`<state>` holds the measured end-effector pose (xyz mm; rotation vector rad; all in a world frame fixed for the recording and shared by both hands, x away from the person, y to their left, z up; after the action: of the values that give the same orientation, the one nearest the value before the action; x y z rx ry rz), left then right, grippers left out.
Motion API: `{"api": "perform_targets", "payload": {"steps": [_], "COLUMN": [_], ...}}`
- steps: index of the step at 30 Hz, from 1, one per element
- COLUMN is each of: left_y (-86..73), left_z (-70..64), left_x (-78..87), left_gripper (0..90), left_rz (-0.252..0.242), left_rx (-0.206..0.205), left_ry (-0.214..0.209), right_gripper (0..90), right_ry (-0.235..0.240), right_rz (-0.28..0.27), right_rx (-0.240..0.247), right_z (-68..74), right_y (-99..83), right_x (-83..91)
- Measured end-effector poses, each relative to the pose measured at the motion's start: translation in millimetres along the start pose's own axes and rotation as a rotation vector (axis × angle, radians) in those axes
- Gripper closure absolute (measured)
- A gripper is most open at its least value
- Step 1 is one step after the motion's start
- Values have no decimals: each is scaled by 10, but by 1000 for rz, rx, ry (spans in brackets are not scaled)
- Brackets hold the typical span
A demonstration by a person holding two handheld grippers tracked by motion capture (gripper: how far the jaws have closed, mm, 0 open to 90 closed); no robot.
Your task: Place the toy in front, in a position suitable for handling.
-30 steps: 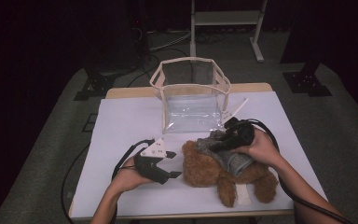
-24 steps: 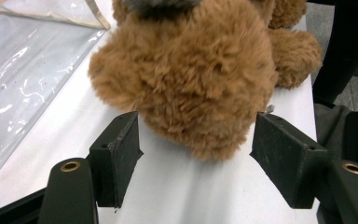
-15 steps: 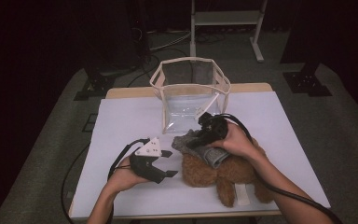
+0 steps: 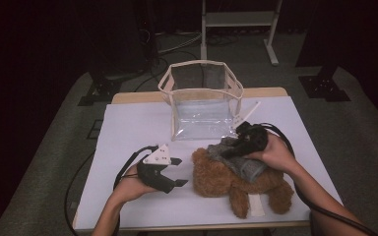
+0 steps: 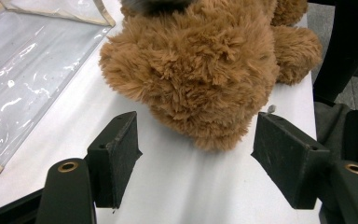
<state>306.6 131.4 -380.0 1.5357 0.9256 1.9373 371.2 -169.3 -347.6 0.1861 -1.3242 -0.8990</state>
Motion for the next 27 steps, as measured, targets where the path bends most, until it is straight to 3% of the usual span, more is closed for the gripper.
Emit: {"api": "perform_targets", "payload": {"steps": [3,6,11,15,19,24,27], "left_y": [14,39,55,24,12,4,11], "left_z": [9,15,26,41,39,26,28], "left_x": [3,-2,9,32,65,74,74], "left_gripper": [303,302,302,302,302,302,302], "left_rz": [4,2,-12,-11,-9,-10,-8], "left_rx": [-2,-3,-11,-4,-1,1,-1], "left_ry": [-2,-6,-4,-2,6,10,12], "right_gripper": [776,776,776,777,777,776,777], "right_ry": [-9,0,17,18,6,-51,-60], "right_rz": [-18,-39,-51,-45,-44,-25,-35], "right_rx": [18,54,106,130,118,84,63], "right_z": [122,257,390,417,399,354,367], "right_y": [-142,-174,6,115,29,-252,-401], "right_x": [70,50,-164,-240,-163,39,150]}}
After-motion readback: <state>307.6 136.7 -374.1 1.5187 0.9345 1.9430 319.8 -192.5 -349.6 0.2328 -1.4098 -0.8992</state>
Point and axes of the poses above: each handheld gripper's, and its own axes: x roughly backward along the jaws, y roughly out of its top, z roughly to its left, the point moved 1 cm from there along -x, roughly forward along the jaws, and after that the axes turned 7 degrees about -x, right-handed, at the moved point
